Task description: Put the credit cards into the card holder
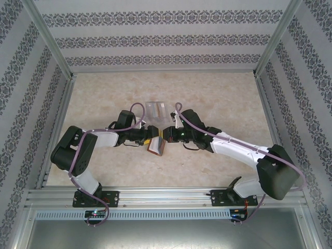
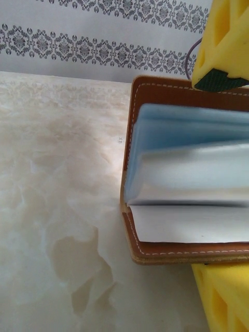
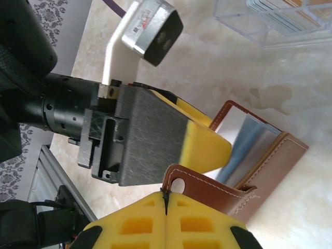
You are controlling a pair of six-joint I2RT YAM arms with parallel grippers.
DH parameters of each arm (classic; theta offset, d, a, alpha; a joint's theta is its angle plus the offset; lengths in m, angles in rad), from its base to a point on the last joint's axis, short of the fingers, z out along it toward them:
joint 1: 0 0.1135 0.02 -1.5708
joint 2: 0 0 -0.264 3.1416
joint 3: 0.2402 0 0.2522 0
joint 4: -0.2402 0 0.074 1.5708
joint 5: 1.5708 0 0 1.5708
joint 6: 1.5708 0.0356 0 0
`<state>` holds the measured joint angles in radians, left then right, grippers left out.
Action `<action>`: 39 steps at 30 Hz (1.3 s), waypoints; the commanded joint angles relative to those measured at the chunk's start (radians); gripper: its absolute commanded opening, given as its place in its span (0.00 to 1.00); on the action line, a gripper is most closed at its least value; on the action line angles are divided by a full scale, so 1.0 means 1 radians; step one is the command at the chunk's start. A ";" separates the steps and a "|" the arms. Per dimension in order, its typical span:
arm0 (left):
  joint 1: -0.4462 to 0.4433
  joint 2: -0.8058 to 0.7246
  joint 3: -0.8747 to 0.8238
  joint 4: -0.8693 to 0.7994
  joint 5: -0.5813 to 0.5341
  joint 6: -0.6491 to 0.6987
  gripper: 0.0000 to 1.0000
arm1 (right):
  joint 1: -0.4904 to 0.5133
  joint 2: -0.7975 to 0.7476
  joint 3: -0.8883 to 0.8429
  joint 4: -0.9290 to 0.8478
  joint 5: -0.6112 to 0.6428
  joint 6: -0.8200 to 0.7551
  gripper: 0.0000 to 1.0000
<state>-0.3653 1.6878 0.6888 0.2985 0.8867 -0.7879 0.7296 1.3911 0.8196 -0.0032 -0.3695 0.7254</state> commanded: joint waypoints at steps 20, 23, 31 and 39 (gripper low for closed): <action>0.005 0.006 0.029 -0.042 -0.013 0.054 0.72 | -0.058 -0.023 -0.127 0.004 0.036 -0.047 0.00; 0.004 0.009 0.031 -0.044 -0.018 0.056 0.70 | -0.072 -0.023 -0.140 0.012 0.031 -0.052 0.00; 0.003 0.040 0.033 -0.030 -0.012 0.044 0.48 | -0.080 -0.002 -0.135 0.016 0.031 -0.065 0.00; 0.004 0.025 0.032 -0.020 0.003 0.058 0.69 | -0.087 0.038 -0.155 0.027 0.046 -0.075 0.00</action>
<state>-0.3653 1.7107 0.7040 0.2733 0.8791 -0.7479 0.6559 1.4094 0.6888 0.0071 -0.3504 0.6758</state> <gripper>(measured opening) 0.693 0.064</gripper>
